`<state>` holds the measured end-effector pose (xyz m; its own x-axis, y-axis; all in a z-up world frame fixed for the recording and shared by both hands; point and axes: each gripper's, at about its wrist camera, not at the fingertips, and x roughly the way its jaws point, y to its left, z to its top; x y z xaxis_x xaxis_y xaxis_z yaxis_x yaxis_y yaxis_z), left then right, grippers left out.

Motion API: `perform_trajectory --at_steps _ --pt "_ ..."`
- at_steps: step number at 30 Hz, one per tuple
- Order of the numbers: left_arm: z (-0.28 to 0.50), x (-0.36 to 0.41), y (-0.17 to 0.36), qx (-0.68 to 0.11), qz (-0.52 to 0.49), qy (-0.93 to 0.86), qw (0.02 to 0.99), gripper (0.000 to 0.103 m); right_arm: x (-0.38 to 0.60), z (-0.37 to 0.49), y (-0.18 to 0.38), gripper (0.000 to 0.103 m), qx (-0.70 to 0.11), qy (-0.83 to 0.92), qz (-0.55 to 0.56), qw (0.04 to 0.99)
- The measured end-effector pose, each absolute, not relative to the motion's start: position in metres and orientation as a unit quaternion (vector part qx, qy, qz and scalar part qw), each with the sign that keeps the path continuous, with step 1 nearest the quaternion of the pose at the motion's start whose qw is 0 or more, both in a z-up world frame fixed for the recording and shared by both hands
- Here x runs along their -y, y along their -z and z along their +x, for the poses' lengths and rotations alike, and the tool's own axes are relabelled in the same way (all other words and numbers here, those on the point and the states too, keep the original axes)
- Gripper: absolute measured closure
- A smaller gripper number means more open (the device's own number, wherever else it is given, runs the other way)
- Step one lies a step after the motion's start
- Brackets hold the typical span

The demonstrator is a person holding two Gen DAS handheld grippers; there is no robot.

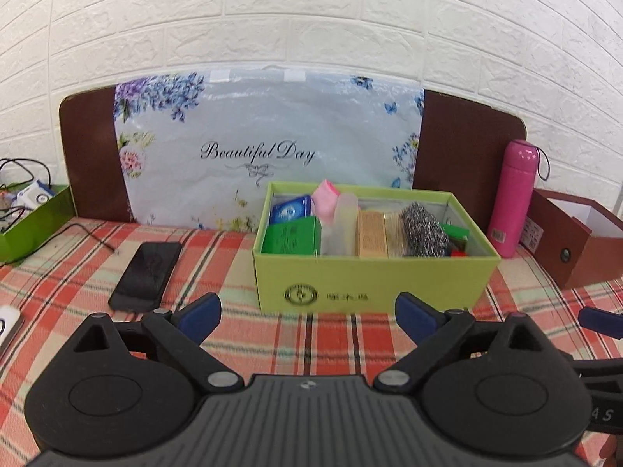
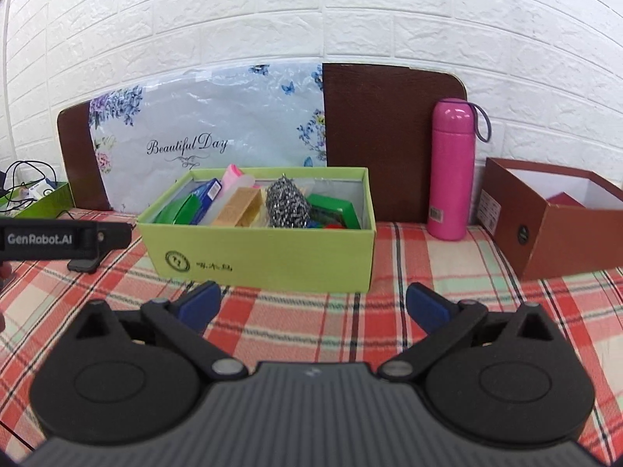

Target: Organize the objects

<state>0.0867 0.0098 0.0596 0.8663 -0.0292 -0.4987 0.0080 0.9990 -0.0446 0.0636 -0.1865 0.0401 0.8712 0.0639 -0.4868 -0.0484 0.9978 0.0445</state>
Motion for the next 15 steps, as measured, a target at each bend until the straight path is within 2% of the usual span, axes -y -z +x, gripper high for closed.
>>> perform_trajectory --at_steps 15 --pt "0.047 0.001 -0.048 -0.265 0.0 0.027 0.964 0.004 0.186 0.033 -0.024 0.0 -0.27 -0.021 0.033 0.962"
